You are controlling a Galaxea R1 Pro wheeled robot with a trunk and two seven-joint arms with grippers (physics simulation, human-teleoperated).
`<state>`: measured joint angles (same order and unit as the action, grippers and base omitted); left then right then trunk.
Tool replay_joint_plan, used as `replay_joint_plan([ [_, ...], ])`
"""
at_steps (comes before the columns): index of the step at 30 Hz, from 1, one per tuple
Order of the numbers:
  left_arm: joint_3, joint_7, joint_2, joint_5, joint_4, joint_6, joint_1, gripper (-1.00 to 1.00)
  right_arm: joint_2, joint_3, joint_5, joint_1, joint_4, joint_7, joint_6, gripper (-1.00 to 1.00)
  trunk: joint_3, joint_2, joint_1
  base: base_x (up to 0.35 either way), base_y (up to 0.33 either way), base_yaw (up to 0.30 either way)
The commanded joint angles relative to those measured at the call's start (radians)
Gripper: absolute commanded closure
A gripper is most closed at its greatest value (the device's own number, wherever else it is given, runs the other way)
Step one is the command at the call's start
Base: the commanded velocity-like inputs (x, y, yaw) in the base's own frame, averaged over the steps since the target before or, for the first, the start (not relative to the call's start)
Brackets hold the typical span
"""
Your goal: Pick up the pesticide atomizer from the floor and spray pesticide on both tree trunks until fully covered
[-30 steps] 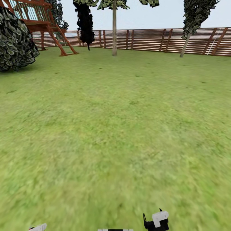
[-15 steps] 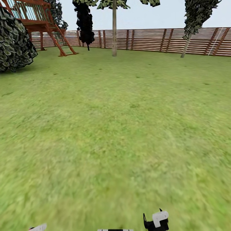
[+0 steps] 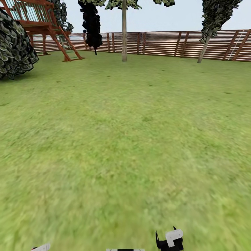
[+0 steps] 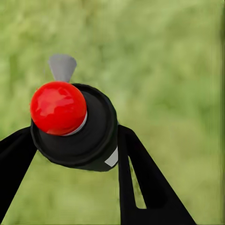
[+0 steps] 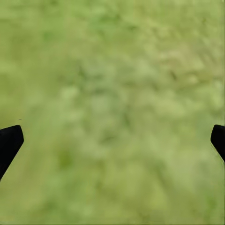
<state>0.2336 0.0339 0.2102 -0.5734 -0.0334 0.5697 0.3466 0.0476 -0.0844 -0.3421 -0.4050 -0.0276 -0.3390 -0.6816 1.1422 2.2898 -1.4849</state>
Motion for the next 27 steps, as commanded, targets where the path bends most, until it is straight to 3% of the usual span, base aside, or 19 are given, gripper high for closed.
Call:
replay_joint_plan([
  [1, 0.0, 0.0, 0.0, 0.0, 0.0, 0.0, 0.0, 1.0, 0.0, 0.0, 0.0, 0.0, 0.0, 0.0, 0.0, -1.0, 0.0, 0.0, 0.0, 0.344, 0.0, 0.0],
  [27, 0.0, 0.0, 0.0, -0.001, 0.0, 0.0, 0.0, 1.0, 0.0, 0.0, 0.0, 0.0, 0.0, 0.0, 0.0, -1.0, 0.0, 0.0, 0.0, 0.344, 0.0, 0.0],
])
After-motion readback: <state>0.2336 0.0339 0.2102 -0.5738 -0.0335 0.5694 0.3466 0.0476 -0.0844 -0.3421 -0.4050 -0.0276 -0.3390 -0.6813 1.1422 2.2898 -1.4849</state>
